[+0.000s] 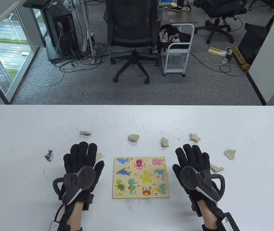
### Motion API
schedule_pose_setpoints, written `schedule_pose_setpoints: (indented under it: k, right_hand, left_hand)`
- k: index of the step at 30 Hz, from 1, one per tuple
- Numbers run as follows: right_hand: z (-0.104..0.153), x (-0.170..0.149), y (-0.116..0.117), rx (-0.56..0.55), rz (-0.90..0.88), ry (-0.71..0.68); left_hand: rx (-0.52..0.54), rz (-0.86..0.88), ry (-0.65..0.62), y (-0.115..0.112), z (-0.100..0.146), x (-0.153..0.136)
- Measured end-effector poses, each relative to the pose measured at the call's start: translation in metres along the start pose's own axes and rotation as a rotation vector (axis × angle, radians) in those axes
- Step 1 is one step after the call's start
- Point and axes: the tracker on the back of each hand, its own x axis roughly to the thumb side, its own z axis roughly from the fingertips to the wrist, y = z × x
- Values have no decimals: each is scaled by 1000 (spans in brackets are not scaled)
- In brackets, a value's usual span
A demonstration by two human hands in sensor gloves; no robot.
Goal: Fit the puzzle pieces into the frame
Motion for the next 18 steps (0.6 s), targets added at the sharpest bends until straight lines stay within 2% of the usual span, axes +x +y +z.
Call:
schedule_pose_setpoints:
  k: [8, 18]
  right_hand:
    - [0, -8, -4, -13, -18, 28]
    - [-7, -21, -10, -35, 30, 140]
  left_hand:
    - [6, 13, 1, 1, 0, -1]
    - [15, 23, -7, 5, 1, -2]
